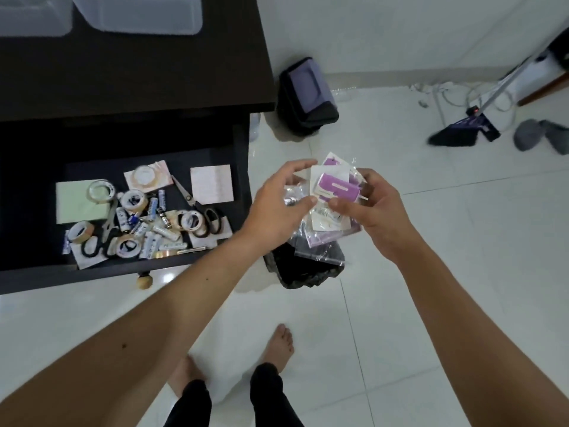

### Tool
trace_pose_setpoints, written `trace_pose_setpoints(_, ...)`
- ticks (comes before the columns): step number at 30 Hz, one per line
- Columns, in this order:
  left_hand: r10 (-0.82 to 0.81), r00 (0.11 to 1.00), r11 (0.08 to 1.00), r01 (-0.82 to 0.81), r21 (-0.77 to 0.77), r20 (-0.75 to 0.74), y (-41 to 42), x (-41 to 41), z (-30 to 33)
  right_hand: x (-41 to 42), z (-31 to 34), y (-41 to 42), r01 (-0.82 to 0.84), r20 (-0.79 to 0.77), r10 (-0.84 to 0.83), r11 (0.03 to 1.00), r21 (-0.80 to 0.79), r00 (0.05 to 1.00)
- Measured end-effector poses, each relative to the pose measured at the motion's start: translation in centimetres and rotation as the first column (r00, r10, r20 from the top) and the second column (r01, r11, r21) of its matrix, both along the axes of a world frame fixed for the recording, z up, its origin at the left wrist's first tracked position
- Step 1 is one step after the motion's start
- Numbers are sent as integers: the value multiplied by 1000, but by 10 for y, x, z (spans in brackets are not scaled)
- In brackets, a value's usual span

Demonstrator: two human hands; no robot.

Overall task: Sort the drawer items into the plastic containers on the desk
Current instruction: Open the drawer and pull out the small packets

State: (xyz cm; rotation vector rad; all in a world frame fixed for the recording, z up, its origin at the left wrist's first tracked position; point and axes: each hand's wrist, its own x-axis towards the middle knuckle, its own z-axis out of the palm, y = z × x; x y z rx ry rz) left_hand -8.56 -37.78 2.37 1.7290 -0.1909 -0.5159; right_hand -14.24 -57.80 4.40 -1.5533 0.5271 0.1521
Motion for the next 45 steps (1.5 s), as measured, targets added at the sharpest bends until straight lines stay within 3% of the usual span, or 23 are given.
trace_pose_setpoints(9,85,983,993,-70,96,-160,-48,-35,-64,-17,-92,-39,10,-217,-18,999,-36,976)
trace_pose_setpoints(17,119,968,976,-73,205,-221,-49,-41,-104,-18,-141,-35,-5,-281,-23,995,-101,960)
trace_pose_setpoints(24,73,973,952,-3,306,-219,-40,-41,-131,-12,-154,-35,-29,-298,-67,951,-309,952)
trace_pose_setpoints(34,75,966,969,-12,247,-249,-37,-51,-120,-23,-141,-33,-35,-248,-30,966,-255,968)
trace_pose_setpoints(45,-116,957,993,106,-51,-265,5,-56,-15,-16,-30,-12,-55,-33,48,972,-230,998)
